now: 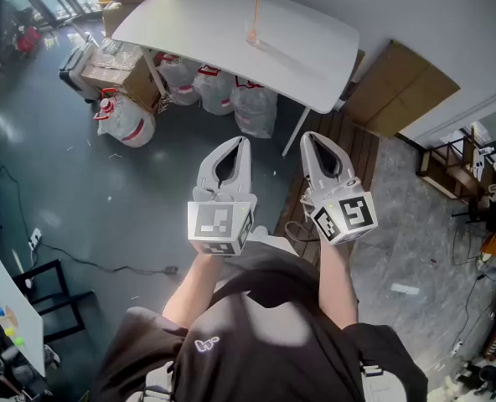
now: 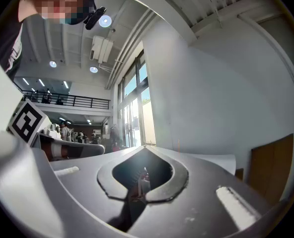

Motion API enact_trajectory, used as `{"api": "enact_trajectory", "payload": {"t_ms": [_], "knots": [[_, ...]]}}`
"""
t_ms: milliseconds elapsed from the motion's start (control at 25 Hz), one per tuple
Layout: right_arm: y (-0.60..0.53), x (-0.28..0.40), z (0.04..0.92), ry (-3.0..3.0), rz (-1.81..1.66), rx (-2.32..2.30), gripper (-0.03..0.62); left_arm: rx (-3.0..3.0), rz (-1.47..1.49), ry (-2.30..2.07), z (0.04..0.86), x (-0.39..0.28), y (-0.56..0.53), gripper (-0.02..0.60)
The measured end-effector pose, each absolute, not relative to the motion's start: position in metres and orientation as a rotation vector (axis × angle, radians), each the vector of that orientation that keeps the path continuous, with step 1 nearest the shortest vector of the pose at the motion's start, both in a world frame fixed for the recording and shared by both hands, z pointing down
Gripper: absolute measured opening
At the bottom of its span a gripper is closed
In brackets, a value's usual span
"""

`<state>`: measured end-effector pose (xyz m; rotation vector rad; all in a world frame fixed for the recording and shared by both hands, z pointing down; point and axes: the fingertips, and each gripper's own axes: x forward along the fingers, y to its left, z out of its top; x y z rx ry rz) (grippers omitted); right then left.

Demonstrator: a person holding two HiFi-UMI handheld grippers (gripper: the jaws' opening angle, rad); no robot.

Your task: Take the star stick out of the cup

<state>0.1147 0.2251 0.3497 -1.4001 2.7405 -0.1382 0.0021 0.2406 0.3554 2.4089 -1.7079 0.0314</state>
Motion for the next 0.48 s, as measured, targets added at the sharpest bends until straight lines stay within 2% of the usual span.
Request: {"api": "enact_trajectory", "payload": {"t_ms": [480], "knots": [[0.228,0.14,0.36,2.739,-0.151,-1.417,0.006,2.417,0.042,-1.68,0.373,0.024,0.248,0.003]]}}
